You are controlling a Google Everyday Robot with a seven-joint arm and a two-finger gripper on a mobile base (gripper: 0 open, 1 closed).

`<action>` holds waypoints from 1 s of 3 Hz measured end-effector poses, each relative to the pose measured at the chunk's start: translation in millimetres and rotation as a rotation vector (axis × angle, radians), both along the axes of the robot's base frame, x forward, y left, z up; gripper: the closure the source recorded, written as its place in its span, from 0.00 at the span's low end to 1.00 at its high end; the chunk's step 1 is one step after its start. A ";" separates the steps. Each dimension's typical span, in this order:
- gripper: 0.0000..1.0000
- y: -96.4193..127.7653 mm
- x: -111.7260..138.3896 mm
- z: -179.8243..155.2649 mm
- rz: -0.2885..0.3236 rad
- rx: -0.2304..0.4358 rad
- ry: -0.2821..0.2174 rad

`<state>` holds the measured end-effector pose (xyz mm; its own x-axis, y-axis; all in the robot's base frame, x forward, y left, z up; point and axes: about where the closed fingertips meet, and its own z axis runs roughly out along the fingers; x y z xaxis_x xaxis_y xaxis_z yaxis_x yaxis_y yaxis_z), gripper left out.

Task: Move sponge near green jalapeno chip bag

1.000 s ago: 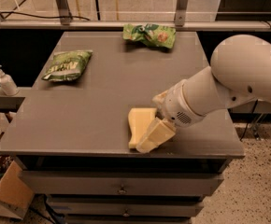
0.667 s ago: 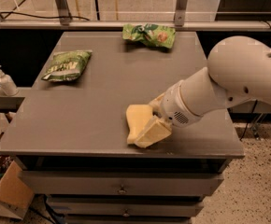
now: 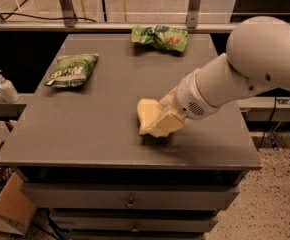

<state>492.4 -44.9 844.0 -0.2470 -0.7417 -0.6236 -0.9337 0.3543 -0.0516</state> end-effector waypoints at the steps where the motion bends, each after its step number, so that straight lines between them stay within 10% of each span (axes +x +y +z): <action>1: 1.00 -5.5 19.0 41.9 -0.023 0.024 -0.064; 3: 1.00 12.5 41.1 34.4 0.007 0.045 -0.101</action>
Offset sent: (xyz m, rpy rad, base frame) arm 0.0140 -0.0052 0.0298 0.0162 -0.0428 -0.0186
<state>533.4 -32.5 878.4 -0.1756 -0.7143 -0.6774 -0.9271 0.3515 -0.1303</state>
